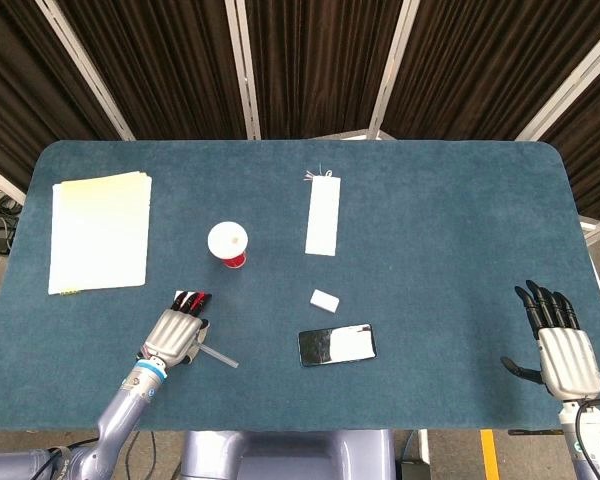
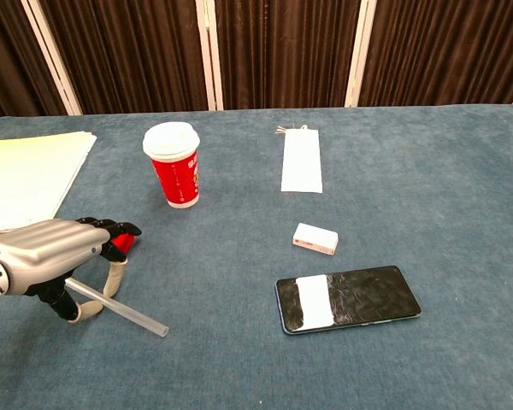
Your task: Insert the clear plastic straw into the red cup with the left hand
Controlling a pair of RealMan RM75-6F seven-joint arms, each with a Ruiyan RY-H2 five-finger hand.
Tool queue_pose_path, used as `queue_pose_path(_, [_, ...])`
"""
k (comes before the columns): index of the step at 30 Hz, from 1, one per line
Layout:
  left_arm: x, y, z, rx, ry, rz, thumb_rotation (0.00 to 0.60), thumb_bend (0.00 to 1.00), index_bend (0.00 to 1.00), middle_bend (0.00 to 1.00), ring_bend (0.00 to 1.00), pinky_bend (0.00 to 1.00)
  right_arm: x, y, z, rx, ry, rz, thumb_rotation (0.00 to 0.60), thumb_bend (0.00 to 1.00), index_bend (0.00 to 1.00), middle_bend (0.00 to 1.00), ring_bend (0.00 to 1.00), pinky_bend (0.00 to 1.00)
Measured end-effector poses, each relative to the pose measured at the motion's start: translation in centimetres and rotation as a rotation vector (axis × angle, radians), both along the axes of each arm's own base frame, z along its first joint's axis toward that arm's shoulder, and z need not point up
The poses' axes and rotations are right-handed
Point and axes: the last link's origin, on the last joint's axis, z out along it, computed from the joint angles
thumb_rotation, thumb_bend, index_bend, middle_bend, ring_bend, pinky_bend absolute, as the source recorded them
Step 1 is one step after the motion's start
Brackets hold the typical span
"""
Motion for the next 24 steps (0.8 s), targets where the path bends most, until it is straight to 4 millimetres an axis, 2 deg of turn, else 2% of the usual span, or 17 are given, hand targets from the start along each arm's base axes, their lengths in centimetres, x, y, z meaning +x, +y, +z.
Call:
queue_pose_path(9, [1.0,0.6,1.6,0.056,-0.064,-0.010,0.600,0.42,0.57,0.00,0.00,0.00,0.0,0.0,0.0,-0.001,-0.001,0.001,0.600,0.12,0.00,0.00,0.00,0.00])
queue_pose_path(15, [2.0,1.7,3.8,0.124,-0.129,-0.009,0.600,0.41,0.57,0.00,0.00,0.00,0.1,0.0,0.0,-0.001,-0.002,0.003,0.600,0.13,0.00,0.00,0.00,0.00])
queue_pose_path(24, [5.3,3.4,8.2,0.210,-0.428,0.077,0.600,0.41,0.57,0.00,0.00,0.00,0.1,0.0,-0.1,0.003,-0.003,0.001,0.600,0.12,0.00,0.00,0.00,0.00])
